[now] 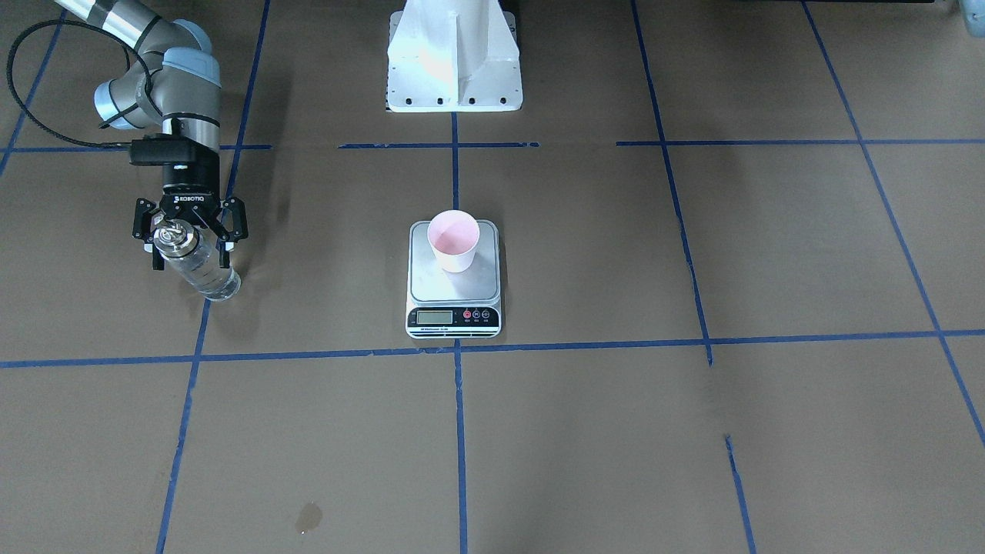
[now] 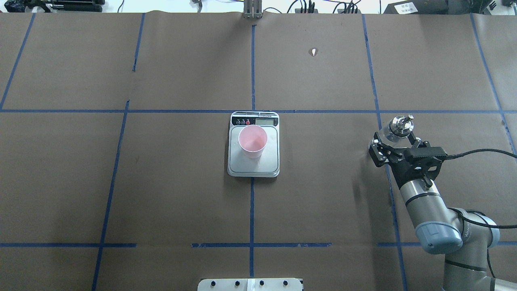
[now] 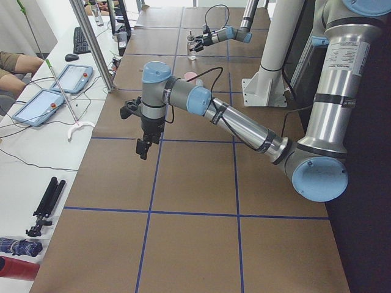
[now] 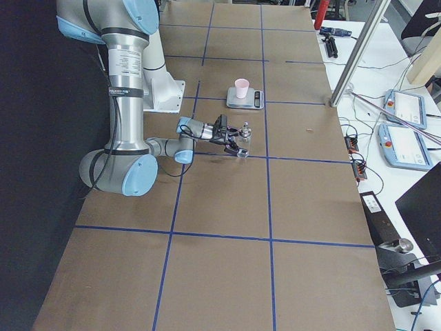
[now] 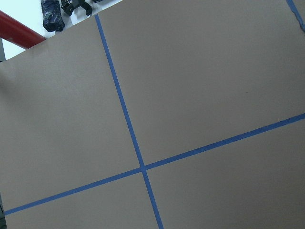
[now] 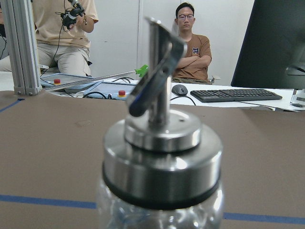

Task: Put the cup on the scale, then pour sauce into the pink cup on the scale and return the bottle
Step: 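Close the right gripper around the dispenser's glass body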

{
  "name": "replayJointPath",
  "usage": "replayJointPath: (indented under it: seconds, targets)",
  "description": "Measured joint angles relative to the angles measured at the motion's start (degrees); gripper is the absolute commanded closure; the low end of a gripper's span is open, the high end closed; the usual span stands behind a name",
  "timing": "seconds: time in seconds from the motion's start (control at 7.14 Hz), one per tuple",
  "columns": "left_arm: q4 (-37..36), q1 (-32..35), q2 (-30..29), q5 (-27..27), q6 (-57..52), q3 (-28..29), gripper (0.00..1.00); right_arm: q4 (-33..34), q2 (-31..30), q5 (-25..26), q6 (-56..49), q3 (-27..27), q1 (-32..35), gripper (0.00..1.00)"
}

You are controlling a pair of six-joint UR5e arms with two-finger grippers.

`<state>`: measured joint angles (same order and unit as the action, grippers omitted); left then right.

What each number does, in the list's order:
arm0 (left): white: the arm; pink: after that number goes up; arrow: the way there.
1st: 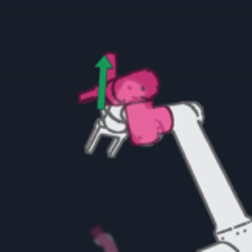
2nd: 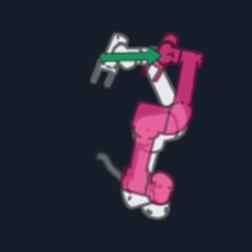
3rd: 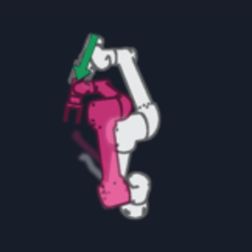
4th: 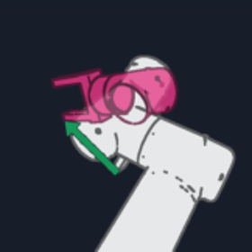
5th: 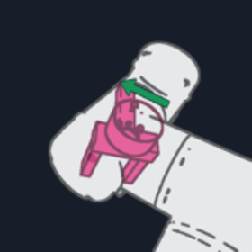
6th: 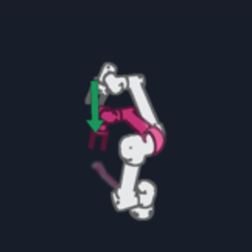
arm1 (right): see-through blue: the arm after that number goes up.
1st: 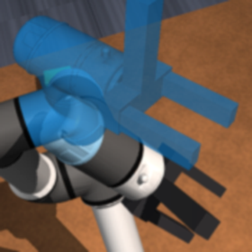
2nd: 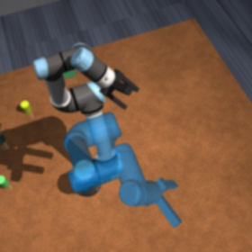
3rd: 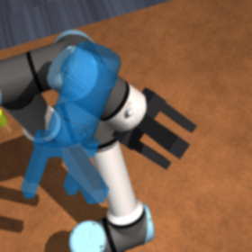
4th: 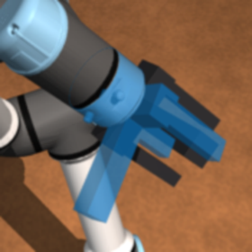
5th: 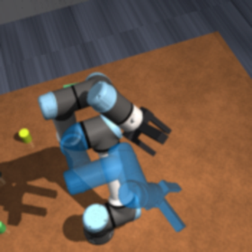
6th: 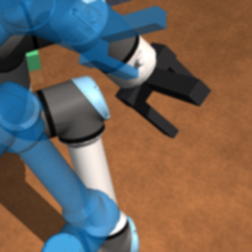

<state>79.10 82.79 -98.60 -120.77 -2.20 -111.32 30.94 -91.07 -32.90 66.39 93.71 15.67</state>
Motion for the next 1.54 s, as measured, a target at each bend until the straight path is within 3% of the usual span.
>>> replayJointPath:
  seconds: [0.7, 0.84, 0.98, 1.26, 1.4, 1.54]
  targets:
    - [-0.16, -0.01, -0.32, 0.61, 0.00, 0.01, 0.00, 0.00, 1.63, -0.74, -0.49, -0.94, 0.52, 0.01]
    - [-0.17, -0.01, -0.33, 0.62, 0.00, -0.01, 0.00, 0.00, 1.80, -0.76, -0.59, -0.95, 0.55, 0.05]
    - [-0.18, 0.00, -0.31, 0.62, 0.00, -0.02, 0.00, 0.00, 1.91, -0.76, -0.84, -0.94, 0.57, 0.27]
    - [-0.18, -0.05, -0.30, 0.62, 0.00, -0.01, 0.00, -0.08, 2.05, -0.78, -1.45, -0.97, 0.83, 0.92]
    - [-0.18, -0.08, -0.33, 0.62, 0.00, -0.03, 0.00, -0.15, 2.05, -1.01, -1.60, -0.97, 1.08, 1.00]
    - [-0.20, -0.07, -0.36, 0.63, 0.00, -0.04, 0.00, -0.52, 2.02, -1.61, -1.72, -0.88, 1.46, 1.00]
